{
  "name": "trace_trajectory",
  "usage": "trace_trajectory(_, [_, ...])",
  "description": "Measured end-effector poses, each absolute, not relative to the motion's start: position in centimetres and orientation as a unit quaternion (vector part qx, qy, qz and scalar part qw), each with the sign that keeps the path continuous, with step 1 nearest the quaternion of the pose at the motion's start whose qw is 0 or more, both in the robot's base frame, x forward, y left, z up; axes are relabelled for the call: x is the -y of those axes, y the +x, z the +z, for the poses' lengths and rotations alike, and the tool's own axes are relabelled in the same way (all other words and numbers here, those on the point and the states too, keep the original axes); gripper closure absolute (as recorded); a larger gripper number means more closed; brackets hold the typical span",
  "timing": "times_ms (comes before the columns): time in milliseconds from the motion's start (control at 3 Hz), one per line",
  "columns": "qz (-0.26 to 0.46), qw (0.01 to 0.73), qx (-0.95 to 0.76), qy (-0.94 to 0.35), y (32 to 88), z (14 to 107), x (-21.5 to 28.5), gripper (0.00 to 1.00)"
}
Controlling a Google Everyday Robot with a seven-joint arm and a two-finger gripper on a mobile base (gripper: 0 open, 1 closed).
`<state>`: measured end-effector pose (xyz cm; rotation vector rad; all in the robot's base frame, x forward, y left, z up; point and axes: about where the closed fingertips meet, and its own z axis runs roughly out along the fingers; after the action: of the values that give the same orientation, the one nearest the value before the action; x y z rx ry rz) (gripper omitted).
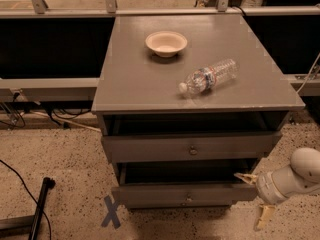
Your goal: Open middle drawer
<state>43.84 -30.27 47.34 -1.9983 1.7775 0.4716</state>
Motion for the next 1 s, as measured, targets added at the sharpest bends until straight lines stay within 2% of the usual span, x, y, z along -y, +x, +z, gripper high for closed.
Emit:
trace_trajectory(667, [0.114,0.222,-0.686,-0.683,46.4,45.3,29.7,0.0])
trace_trajectory(1000, [0.115,0.223,-0.684,-0.685,47.9,44.1,29.0,0.0])
